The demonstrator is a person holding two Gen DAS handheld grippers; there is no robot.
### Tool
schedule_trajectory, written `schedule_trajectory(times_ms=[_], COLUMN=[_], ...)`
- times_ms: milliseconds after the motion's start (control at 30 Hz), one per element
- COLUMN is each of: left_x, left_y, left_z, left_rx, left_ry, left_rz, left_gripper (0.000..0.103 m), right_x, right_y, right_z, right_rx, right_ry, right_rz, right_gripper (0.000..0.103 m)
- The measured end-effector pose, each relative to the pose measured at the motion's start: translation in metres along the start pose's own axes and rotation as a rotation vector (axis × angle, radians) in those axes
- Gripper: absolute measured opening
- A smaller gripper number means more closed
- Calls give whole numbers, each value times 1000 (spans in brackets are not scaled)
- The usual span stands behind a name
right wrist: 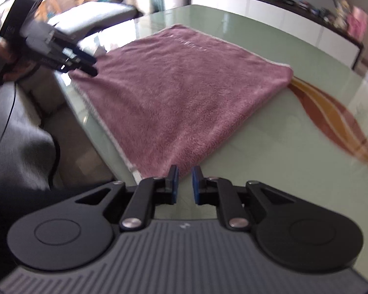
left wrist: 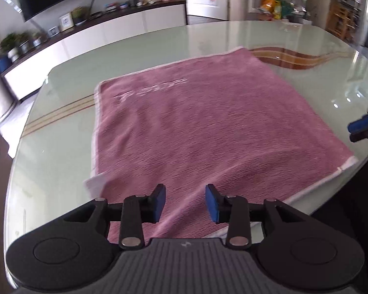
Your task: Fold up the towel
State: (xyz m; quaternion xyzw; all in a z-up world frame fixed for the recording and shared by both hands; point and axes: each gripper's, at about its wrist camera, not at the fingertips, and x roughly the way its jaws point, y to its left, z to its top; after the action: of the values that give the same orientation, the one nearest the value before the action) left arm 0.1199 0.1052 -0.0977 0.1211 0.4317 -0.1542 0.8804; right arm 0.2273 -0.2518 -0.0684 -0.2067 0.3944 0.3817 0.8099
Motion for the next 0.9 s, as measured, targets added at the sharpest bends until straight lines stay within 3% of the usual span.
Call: schedule_trajectory(times_ms=[100,233,367,500,900], left_x=[6,13,21,39,58], left_y=[-20,-56,-97,-121,-128], left_z=[6,16,26,30,29], left_rx=[12,54,139,181,167], left_ry=[-10,-37,-53,-12,44], left_rz=[-59,-200,-328,-409,-492], left_gripper=[40,40,40,40,40], right_x=[5,11,12,10,15], right_y=[3,10,14,15,-1], right_z=[-6,-10,-9,-6,7], right_rx=[-49,-97,-130,-159,-169], right_ry=[31,39,-6,-51,-77], right_rz=[26,41,32,14,37], right_gripper=[21,22,30,42,46])
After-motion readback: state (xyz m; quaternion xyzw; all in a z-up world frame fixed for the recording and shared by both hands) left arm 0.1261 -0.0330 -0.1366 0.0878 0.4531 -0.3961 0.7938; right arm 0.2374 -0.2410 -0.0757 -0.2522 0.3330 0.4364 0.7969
